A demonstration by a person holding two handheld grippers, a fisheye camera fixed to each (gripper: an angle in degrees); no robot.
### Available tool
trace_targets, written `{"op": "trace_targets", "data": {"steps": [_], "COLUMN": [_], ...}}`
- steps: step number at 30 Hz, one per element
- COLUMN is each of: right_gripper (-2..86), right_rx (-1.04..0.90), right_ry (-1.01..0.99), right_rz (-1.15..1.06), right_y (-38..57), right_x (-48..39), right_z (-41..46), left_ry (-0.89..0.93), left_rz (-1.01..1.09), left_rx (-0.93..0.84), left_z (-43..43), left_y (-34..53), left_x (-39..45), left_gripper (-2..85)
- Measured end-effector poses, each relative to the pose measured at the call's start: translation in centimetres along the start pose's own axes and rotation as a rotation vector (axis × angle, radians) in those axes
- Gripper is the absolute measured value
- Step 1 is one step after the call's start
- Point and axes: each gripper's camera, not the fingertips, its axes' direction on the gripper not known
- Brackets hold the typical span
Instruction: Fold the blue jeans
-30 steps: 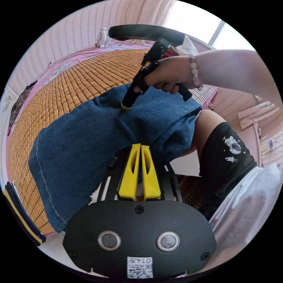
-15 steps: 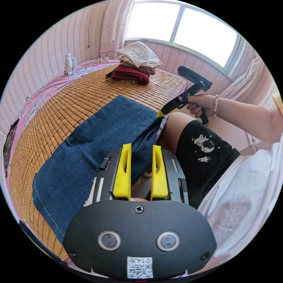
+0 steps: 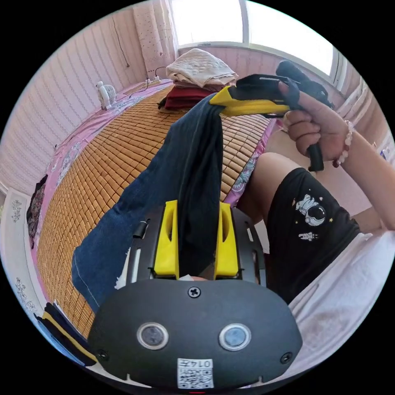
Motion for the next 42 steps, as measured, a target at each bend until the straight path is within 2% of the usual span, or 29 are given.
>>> {"op": "trace_targets", "data": {"steps": [3, 8, 9, 11, 14, 17, 20, 22, 25, 28, 32, 34, 37, 38, 40, 42], "right_gripper": [1.5, 1.5, 1.5, 1.5, 1.7, 2.2, 3.2, 4.5, 5.2, 6.4, 9.3, 11.9, 13.5, 13.5, 12.3, 8.5], "right_rx": [0.095, 0.196, 0.211, 0.216, 0.119, -0.078, -0.319, -0.523, -0.627, -0.574, -0.429, -0.358, -0.378, -0.385, -0.398, -0.432], "right_ry": [-0.042, 0.003, 0.015, 0.027, 0.042, -0.014, -0.031, 0.032, 0.108, 0.130, 0.384, 0.527, 0.566, 0.565, 0.552, 0.484], "right_rz": [-0.018, -0.080, -0.088, -0.112, -0.222, -0.355, -0.436, -0.470, -0.417, -0.361, -0.303, -0.210, -0.085, -0.066, -0.025, 0.038], "right_y": [-0.5, -2.2, -2.6, -3.4, -4.7, -5.2, -3.5, -0.7, 1.6, 1.9, 1.7, 2.0, 2.6, 2.7, 3.0, 2.7], "right_x": [0.1, -1.5, -2.0, -3.3, -7.3, -11.8, -15.0, -14.9, -12.4, -10.3, -7.7, -5.4, -2.4, -1.9, -0.5, 0.2], "right_z": [-2.4, -6.2, -6.7, -6.7, -3.4, 4.9, 16.6, 25.3, 29.9, 28.2, 23.3, 20.8, 20.6, 20.9, 22.9, 24.6], "left_ry": [0.010, -0.027, 0.006, 0.082, 0.038, 0.054, 0.180, 0.210, 0.119, 0.082, 0.158, 0.307, 0.401, 0.392, 0.263, 0.237], "left_rz": [-0.135, -0.435, -0.488, -0.509, -0.504, -0.506, -0.636, -0.728, -0.805, -0.854, -0.850, -0.751, -0.556, -0.526, -0.478, -0.528], "left_rx": [0.043, -0.038, -0.081, -0.041, -0.050, -0.039, 0.040, 0.107, 0.148, 0.169, 0.158, 0.151, 0.069, 0.048, -0.038, -0.080], "left_z": [-2.3, -1.1, 0.6, 2.1, 3.1, 3.6, 2.3, -0.3, -4.0, -5.7, -4.4, -2.3, 1.0, 1.6, 4.0, 5.2], "left_y": [4.7, 11.5, 12.5, 13.2, 12.9, 13.9, 17.3, 21.4, 26.8, 30.2, 29.7, 27.1, 22.7, 22.0, 20.2, 20.2], "left_x": [-4.0, -10.3, -11.2, -11.7, -11.7, -12.4, -14.9, -16.6, -18.2, -19.8, -21.3, -20.5, -16.7, -15.9, -14.4, -15.0], "left_gripper": [13.2, 7.5, 6.4, 4.1, -0.1, -0.8, -0.9, -0.9, -0.6, 0.6, 6.2, 5.9, 5.4, 5.6, 5.6, 3.6]}}
